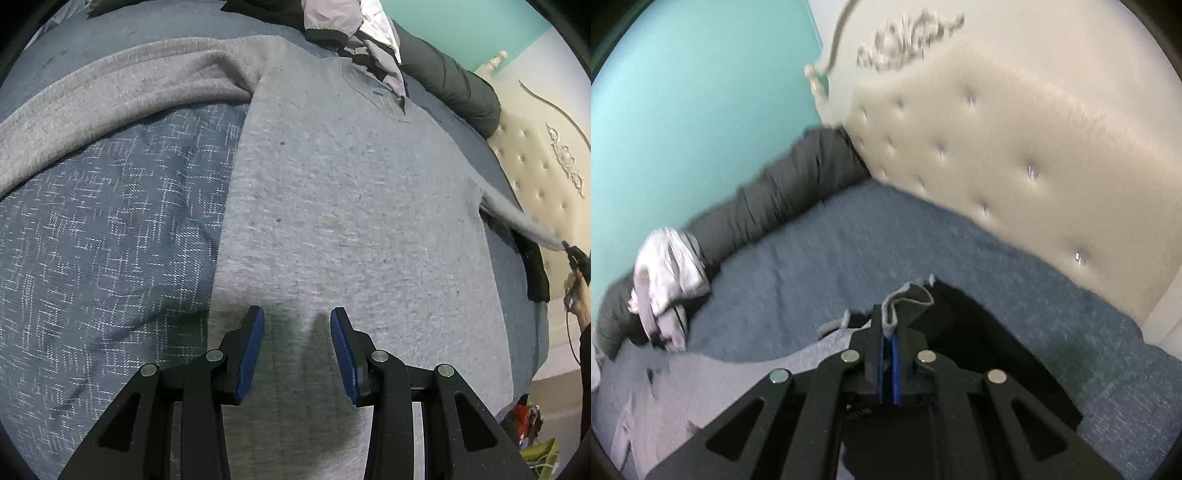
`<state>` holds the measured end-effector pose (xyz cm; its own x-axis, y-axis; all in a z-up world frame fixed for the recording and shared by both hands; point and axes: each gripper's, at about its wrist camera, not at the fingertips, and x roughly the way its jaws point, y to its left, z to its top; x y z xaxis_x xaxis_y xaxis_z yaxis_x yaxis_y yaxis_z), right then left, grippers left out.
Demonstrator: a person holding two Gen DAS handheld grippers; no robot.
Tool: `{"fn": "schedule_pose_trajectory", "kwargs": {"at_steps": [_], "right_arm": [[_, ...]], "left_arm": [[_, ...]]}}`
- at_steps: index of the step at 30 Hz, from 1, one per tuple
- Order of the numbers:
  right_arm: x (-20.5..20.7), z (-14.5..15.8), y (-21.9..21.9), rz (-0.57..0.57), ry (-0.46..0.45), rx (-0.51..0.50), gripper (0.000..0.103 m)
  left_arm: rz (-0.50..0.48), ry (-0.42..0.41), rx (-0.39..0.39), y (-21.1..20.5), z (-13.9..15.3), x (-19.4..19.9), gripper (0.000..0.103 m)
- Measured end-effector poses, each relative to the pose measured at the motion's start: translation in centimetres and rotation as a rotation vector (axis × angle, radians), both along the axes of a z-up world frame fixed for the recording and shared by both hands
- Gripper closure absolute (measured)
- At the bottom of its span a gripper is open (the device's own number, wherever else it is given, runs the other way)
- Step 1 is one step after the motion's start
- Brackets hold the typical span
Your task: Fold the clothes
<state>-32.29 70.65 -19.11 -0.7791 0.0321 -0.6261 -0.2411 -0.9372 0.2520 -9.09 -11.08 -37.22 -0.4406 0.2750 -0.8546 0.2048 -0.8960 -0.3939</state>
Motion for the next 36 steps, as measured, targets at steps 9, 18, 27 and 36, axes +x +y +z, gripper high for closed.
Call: {"fn": "schedule_pose_trajectory", "kwargs": {"at_steps": [9,18,27,36], "right_arm": [[1.2,-2.7,1.8,-0.104,-0.064,0.025,0.099],[3.2,-1.9,-0.3,-0.029,-0.001,0.019,0.092],[0.7,-5.9,-17.2,0.436,-0.097,-0.118,0.092],[-1.8,-11.2,-31.4,0.651,-0.223,-0.120,0.092]], "left_arm": [[-0.029,-0.007,-0.005,0.7,0.1,-1.2,0.062],[-0.051,0.008,0.002,2.9,0.2,-3.2,0.062],[-0.084,0.025,0.007,5.0,0.6,-4.2,0.062],[-0.125,0.031,0.023,5.4,0.1,-4.2,0.062]]}}
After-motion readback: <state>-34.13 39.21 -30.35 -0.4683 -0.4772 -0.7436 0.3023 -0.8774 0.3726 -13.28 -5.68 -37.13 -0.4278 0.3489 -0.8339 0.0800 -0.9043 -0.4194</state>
